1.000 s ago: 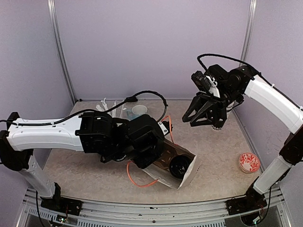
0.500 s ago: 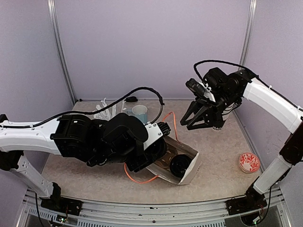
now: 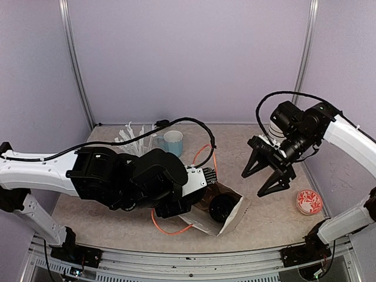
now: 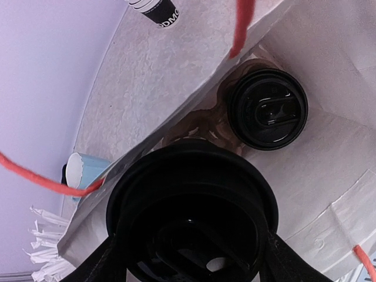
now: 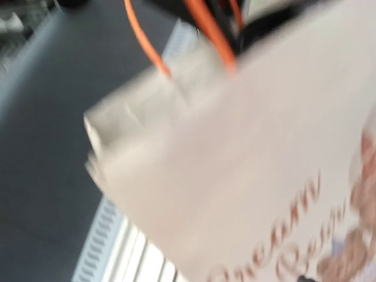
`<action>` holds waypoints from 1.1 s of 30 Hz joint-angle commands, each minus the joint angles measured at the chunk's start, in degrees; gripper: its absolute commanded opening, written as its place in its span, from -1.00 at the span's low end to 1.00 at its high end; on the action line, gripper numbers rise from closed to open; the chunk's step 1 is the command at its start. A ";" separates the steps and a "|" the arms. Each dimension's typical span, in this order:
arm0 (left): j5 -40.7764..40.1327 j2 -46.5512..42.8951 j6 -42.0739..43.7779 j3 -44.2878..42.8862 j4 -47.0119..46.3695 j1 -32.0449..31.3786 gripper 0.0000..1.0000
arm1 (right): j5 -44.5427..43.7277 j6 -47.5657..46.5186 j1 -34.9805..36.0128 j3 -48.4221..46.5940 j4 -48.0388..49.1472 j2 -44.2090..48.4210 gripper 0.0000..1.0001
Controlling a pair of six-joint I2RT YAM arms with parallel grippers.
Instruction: Pack the takeout coffee
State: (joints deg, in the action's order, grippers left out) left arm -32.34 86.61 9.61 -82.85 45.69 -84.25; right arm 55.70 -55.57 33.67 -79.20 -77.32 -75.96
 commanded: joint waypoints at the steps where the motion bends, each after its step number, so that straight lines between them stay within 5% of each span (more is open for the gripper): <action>1: -0.23 2.34 2.27 -2.88 0.55 0.99 -0.03 | -10.45 0.17 -0.34 5.96 4.16 0.42 0.55; 16: -0.63 4.56 -1.05 -5.14 4.13 -0.98 -0.04 | -16.02 11.92 -3.61 6.69 24.04 -4.65 0.48; 33: -6.55 5.30 2.00 -3.54 10.56 -4.59 -0.05 | -8.97 4.80 -9.75 -0.89 21.74 -16.90 0.39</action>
State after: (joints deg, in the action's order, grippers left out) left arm -35.29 91.15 9.54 -86.65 54.15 -87.35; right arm 43.38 -48.88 24.82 -76.20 -55.42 -87.13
